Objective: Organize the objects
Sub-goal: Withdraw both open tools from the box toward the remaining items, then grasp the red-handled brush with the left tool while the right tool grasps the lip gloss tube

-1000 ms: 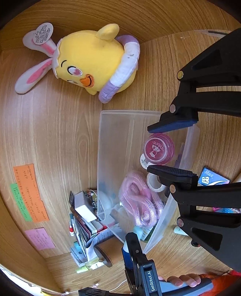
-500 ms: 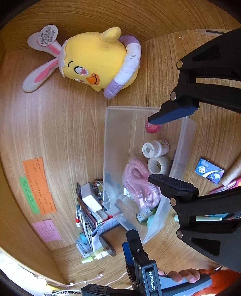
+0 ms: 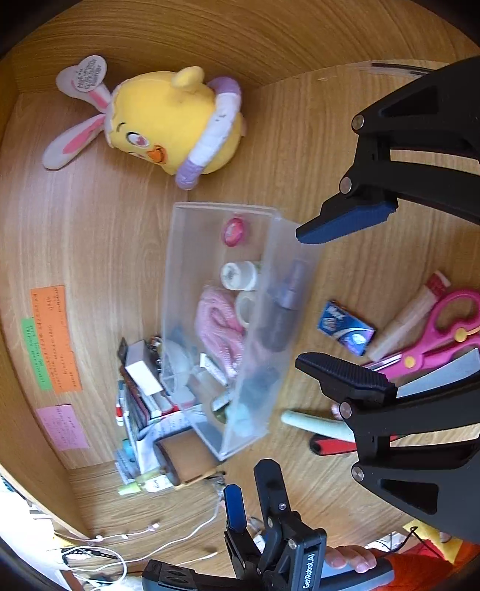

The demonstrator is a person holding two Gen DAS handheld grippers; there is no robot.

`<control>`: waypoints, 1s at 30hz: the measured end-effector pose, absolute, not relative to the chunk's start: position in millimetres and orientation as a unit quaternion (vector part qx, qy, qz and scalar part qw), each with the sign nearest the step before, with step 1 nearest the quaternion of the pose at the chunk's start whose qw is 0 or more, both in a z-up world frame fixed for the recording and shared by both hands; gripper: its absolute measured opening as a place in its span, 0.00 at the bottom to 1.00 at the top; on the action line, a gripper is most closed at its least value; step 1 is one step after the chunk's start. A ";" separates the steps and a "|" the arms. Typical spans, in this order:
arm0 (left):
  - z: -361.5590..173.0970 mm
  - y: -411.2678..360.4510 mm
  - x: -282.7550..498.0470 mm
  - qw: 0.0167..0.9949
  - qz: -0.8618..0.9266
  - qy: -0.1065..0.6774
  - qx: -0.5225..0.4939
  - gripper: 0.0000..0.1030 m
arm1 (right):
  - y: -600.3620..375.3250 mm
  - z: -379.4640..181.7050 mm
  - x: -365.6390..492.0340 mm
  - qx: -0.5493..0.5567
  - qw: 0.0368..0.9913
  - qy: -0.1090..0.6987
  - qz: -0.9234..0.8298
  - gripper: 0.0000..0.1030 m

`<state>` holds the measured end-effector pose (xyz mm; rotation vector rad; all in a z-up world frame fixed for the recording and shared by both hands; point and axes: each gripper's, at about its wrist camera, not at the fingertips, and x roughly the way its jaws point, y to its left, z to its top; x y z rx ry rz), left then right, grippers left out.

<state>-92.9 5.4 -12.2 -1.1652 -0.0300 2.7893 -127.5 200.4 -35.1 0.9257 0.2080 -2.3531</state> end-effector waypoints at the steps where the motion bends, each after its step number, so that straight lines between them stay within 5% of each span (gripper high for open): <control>1: -17.3 7.7 -91.3 0.063 0.918 -0.008 -0.391 0.97 | 200.6 -39.1 -125.9 0.354 0.298 0.080 -0.883 0.56; 19: -75.7 49.2 -62.7 0.064 0.886 -0.058 -0.455 0.96 | 201.3 -80.0 -106.1 0.403 0.304 0.130 -0.853 0.56; 25: -72.7 37.6 -49.4 0.069 0.886 -0.065 -0.454 0.81 | 206.2 -84.0 -112.3 0.413 0.302 0.131 -0.849 0.41; 30: -70.6 22.8 -38.2 0.064 0.881 -0.066 -0.464 0.80 | 206.9 -87.1 -113.6 0.415 0.301 0.128 -0.849 0.32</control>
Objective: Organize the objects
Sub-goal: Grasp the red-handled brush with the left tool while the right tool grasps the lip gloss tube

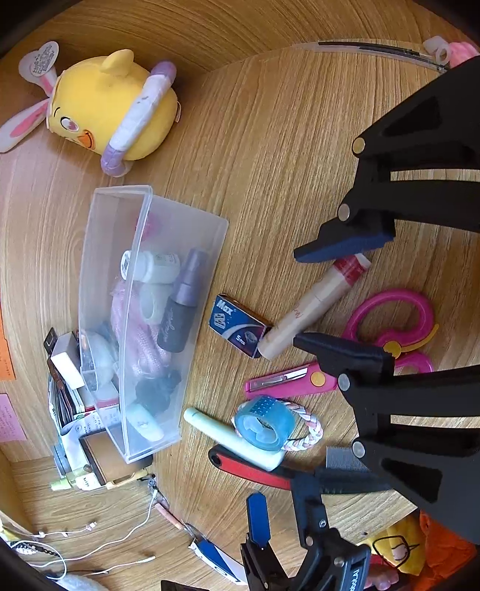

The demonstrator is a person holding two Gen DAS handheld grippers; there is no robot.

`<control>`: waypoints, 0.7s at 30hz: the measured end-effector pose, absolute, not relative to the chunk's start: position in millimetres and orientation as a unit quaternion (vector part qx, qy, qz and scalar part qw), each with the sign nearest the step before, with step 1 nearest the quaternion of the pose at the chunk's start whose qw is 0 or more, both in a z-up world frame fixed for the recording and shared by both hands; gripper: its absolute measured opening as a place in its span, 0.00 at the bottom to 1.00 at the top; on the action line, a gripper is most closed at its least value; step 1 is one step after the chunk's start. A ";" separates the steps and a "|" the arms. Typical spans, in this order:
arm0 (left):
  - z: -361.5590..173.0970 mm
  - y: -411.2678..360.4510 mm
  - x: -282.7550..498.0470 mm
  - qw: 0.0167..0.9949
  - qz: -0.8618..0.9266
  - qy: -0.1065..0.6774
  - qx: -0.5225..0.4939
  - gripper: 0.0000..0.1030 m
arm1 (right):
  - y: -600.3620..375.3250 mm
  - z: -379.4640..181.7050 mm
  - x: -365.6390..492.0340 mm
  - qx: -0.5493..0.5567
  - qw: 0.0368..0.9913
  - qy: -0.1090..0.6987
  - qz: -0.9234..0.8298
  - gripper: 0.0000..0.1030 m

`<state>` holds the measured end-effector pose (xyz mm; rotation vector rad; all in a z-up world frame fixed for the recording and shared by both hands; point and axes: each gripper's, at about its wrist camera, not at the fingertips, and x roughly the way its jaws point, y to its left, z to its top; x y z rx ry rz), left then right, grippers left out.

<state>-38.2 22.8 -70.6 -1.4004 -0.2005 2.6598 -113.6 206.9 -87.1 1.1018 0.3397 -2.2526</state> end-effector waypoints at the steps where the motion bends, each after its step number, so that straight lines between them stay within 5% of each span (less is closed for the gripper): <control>1: -70.4 18.8 -36.4 0.060 0.880 -0.068 -0.466 0.79 | 207.2 -87.5 -113.2 0.416 0.301 0.128 -0.849 0.32; 11: -69.7 10.9 -32.0 0.040 0.878 -0.058 -0.474 0.58 | 207.1 -88.4 -108.2 0.413 0.308 0.130 -0.847 0.29; 16: -70.1 26.4 -29.6 0.051 0.882 -0.015 -0.468 0.37 | 204.1 -89.2 -109.8 0.411 0.308 0.129 -0.848 0.28; 19: -69.9 31.5 -28.7 0.068 0.881 -0.002 -0.469 0.19 | 203.3 -89.1 -109.8 0.411 0.310 0.128 -0.848 0.18; 21: -69.8 31.9 -29.5 0.071 0.879 0.004 -0.471 0.17 | 203.9 -89.0 -109.1 0.410 0.312 0.126 -0.848 0.14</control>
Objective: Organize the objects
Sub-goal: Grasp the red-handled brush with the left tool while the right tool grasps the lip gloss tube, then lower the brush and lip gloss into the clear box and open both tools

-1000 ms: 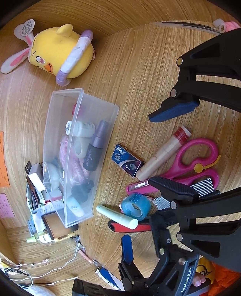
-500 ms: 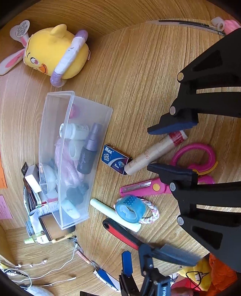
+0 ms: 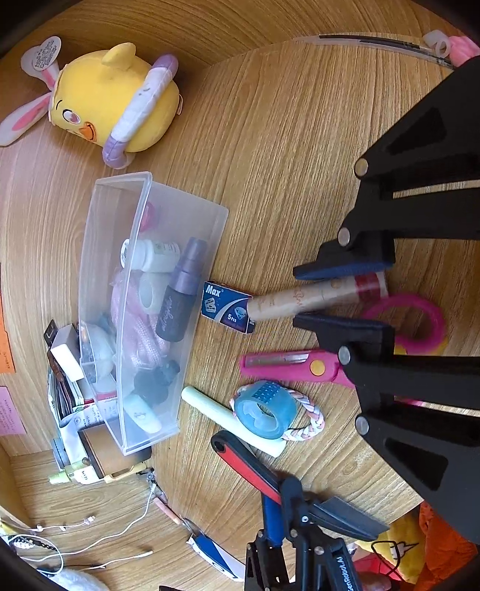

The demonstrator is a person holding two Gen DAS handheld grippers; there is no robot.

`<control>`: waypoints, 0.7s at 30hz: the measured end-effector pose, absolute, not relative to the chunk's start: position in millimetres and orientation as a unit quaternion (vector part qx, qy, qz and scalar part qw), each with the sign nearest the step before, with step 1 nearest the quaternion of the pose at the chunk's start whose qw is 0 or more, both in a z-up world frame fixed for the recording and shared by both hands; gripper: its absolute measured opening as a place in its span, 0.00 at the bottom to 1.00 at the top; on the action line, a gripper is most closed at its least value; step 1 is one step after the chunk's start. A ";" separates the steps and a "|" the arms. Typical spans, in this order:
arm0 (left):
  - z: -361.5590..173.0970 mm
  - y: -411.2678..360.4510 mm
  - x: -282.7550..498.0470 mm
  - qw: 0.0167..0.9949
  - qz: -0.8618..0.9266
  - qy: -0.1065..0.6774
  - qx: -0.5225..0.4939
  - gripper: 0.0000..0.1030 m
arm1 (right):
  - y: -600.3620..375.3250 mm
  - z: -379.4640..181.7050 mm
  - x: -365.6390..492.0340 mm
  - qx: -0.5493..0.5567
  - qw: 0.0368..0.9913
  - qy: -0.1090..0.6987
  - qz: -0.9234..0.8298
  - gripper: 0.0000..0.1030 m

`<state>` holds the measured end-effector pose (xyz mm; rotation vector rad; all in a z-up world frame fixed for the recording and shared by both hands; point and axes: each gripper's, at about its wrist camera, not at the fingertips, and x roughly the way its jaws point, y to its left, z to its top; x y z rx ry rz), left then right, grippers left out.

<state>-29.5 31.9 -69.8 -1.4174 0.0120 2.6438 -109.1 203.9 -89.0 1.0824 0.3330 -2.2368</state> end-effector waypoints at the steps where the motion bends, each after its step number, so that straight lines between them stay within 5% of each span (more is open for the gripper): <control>1: -69.9 31.4 -29.7 0.072 0.879 0.003 -0.471 0.17 | 204.6 -89.1 -109.0 0.411 0.314 0.122 -0.847 0.14; 21: -15.6 -1.5 -20.8 0.043 0.918 -0.036 -0.394 0.16 | 220.1 -41.2 -103.0 0.349 0.328 0.036 -0.877 0.14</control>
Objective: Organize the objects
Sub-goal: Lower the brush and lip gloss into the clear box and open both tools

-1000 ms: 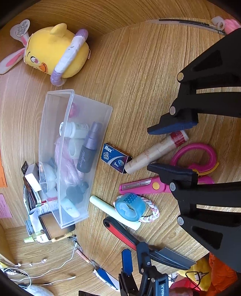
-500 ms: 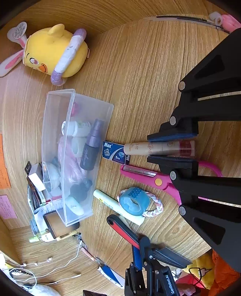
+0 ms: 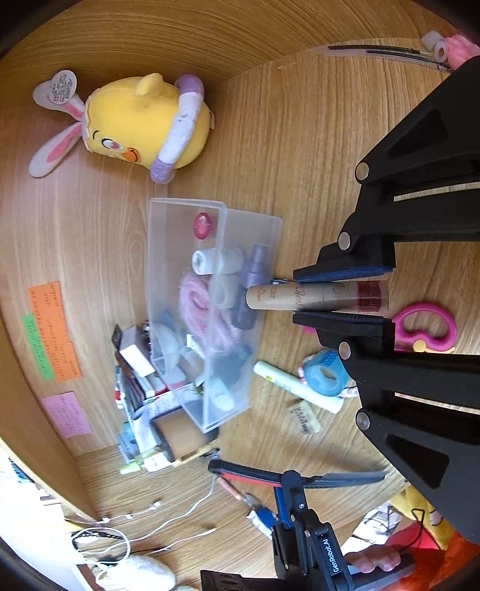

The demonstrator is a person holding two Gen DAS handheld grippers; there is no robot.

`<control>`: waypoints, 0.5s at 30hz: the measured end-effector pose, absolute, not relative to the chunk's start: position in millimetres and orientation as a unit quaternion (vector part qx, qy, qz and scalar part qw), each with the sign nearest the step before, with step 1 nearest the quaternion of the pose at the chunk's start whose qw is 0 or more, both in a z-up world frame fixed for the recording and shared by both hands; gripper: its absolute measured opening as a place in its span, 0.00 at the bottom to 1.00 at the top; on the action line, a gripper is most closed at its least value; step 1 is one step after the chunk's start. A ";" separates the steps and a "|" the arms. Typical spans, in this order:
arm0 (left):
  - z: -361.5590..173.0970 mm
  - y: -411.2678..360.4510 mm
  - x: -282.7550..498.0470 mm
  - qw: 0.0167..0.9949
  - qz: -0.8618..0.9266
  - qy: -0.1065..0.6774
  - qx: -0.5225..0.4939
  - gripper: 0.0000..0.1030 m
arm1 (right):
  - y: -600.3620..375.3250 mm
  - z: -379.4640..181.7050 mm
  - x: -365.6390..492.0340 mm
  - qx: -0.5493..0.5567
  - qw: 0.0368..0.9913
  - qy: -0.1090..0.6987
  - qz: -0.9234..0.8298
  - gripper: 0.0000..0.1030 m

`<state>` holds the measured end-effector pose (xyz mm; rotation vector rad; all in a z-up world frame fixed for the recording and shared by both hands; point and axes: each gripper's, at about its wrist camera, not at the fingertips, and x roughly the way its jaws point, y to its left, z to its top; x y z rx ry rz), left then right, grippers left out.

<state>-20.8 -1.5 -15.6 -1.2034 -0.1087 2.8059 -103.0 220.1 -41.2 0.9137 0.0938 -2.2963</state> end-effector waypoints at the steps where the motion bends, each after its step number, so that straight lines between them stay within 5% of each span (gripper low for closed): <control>1: -12.1 -2.2 -20.3 0.045 0.919 -0.038 -0.389 0.16 | 220.2 -38.7 -103.1 0.346 0.329 0.033 -0.878 0.14; 15: 41.5 0.2 -32.9 0.063 0.947 -0.055 -0.310 0.16 | 222.6 -10.4 -113.5 0.305 0.332 0.001 -0.892 0.14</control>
